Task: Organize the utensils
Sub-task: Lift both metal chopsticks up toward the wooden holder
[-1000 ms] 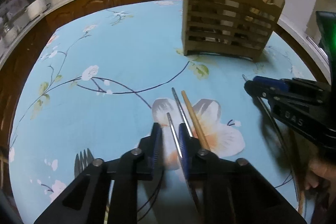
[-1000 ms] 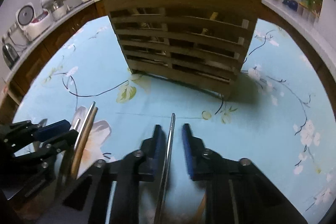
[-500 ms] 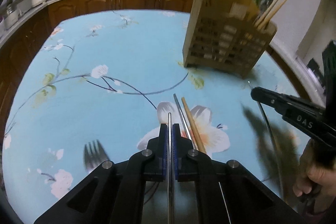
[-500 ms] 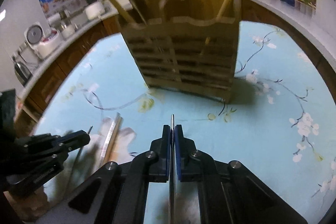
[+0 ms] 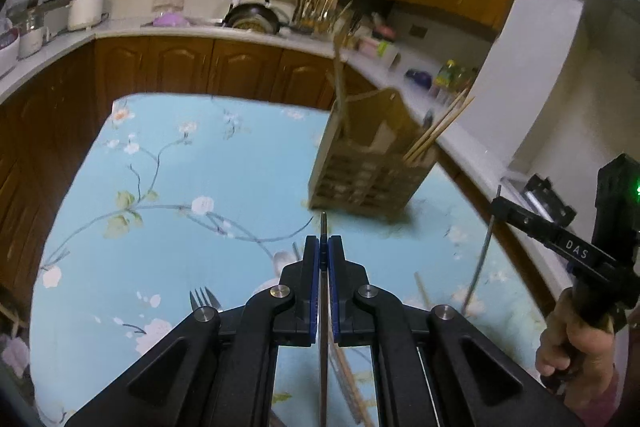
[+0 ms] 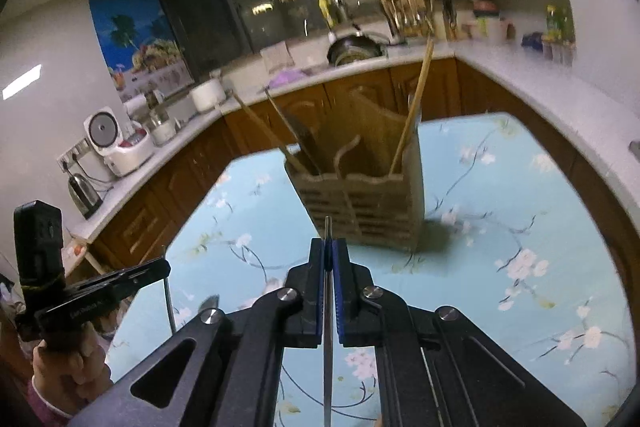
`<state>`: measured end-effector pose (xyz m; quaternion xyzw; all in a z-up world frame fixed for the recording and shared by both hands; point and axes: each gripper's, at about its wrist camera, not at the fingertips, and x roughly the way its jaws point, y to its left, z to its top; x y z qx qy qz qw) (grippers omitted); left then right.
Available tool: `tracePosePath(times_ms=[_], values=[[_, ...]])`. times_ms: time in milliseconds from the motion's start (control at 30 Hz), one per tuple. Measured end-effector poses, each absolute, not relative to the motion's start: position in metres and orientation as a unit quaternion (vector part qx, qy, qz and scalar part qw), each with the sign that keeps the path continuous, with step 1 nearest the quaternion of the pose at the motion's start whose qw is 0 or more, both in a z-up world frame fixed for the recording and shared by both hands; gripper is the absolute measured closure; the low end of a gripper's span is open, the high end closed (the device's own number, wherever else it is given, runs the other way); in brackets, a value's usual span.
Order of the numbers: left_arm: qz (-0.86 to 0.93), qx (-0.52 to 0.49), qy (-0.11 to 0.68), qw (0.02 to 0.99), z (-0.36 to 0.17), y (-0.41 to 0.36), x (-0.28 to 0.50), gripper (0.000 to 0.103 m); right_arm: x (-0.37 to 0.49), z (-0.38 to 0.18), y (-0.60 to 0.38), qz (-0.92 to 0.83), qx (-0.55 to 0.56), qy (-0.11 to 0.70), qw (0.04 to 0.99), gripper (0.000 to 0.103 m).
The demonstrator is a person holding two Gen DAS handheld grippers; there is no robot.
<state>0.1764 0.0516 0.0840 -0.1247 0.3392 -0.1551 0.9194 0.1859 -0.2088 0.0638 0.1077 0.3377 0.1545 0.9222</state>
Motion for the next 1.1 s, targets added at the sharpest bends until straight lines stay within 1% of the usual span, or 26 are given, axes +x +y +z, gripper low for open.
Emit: tracePosePath(times_ms=[167,333,800,1100], values=[[-0.162,-0.124,0.310,0.929,0.105,0.059,0.155,0.101,0.178,0.086,-0.215,0.154,0.110,0.308,0.932,0.099],[-0.164,-0.121,0.293,0.934,0.115,0.060,0.143,0.101,0.174,0.095,-0.218,0.151,0.110,0.295,0.937,0.099],[-0.162,-0.122,0.284,0.937,0.119,0.056,0.151,0.101,0.172,0.098,-0.228,0.141,0.113,0.287,0.941,0.099],[-0.164,-0.135,0.260,0.942,0.126,0.057,0.160,0.101,0.178,0.106,-0.235,0.127,0.114,0.270,0.948,0.099]])
